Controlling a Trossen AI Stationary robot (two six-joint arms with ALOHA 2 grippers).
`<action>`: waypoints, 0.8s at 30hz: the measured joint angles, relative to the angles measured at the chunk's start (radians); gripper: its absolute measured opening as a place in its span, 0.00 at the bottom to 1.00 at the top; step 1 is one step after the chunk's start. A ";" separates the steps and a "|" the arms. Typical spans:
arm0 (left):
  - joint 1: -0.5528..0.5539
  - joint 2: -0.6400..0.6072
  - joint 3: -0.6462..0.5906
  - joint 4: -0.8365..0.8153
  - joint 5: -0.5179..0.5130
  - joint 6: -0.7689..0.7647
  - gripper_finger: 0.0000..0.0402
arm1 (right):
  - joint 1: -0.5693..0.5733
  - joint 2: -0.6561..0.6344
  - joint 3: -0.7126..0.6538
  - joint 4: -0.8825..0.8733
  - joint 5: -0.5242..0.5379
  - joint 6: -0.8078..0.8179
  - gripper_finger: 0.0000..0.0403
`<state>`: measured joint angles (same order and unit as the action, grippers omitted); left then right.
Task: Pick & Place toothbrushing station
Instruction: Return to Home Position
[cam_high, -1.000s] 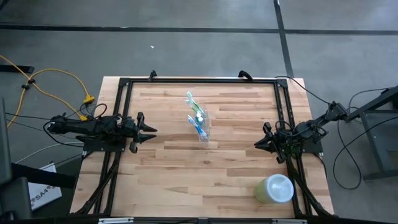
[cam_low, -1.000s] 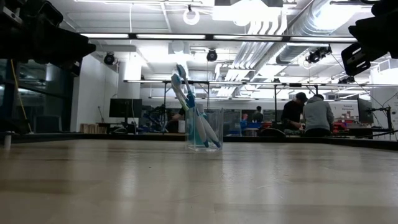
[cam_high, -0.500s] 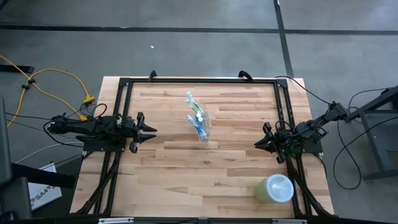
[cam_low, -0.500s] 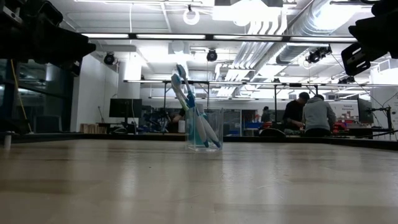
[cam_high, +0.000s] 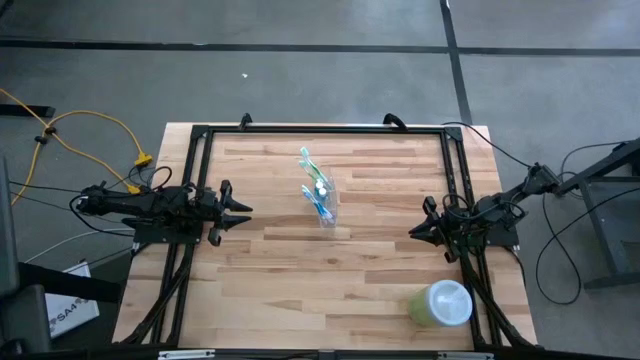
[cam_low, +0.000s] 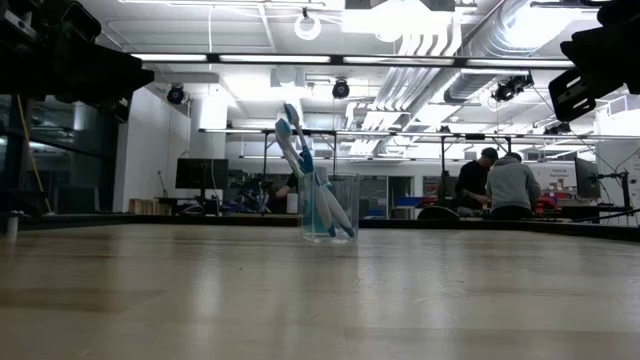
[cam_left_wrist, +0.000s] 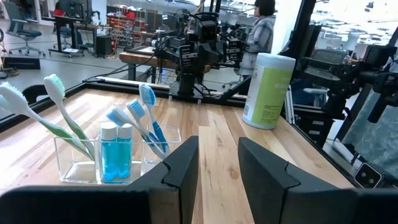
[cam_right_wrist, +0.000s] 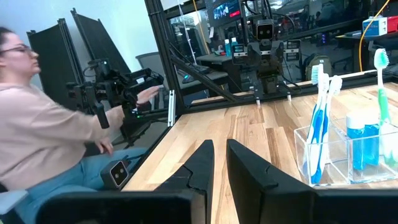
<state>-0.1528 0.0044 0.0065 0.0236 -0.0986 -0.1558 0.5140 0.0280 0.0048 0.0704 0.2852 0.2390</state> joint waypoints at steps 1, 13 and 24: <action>0.000 0.000 0.000 0.000 0.000 0.000 0.27 | 0.000 0.000 0.000 0.000 0.000 0.000 0.09; 0.000 0.000 0.000 0.000 0.000 0.000 0.27 | 0.000 0.000 0.000 0.000 0.000 0.000 0.09; -0.018 0.010 0.000 0.003 0.002 -0.001 0.27 | 0.000 0.000 0.000 0.000 0.000 0.000 0.09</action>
<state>-0.1703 0.0147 0.0063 0.0269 -0.0963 -0.1571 0.5144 0.0284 0.0044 0.0704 0.2852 0.2390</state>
